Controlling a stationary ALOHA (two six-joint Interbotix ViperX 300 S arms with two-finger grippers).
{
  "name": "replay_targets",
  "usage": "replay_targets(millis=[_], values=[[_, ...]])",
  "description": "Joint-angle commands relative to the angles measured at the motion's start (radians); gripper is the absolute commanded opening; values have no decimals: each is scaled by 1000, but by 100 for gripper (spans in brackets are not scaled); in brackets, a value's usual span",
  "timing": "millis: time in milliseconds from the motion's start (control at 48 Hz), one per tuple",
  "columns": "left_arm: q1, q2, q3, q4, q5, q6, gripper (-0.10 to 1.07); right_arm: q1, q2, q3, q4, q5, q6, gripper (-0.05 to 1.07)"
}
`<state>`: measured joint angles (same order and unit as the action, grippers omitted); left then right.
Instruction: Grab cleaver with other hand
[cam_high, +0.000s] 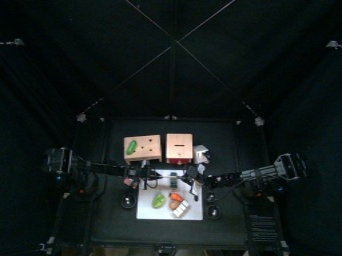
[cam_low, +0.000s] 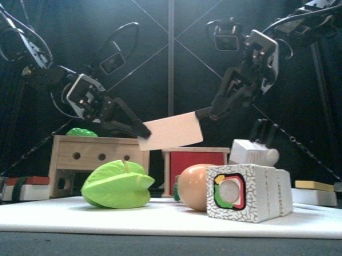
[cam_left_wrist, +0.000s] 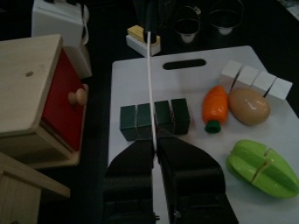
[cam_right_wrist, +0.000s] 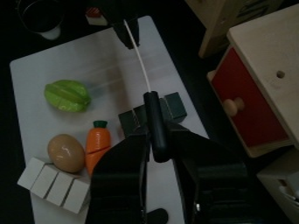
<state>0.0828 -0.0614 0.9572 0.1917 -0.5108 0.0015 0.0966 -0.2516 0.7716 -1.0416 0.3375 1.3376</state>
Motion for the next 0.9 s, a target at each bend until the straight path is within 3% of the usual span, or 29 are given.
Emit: replay_targets(millis=[0,312,625,875], values=[[0,0,-18,14,0,0,36,-17,-14,-18,-8,3,3,53],[2,9,-44,81,-2,-2,36,-60,-12,21,-35,2,5,41],[17,37,-58,89,-2,0,36,-115,-9,38,-44,-23,3,40],[18,52,-64,89,-2,-2,36,-117,25,40,-40,-28,5,39]])
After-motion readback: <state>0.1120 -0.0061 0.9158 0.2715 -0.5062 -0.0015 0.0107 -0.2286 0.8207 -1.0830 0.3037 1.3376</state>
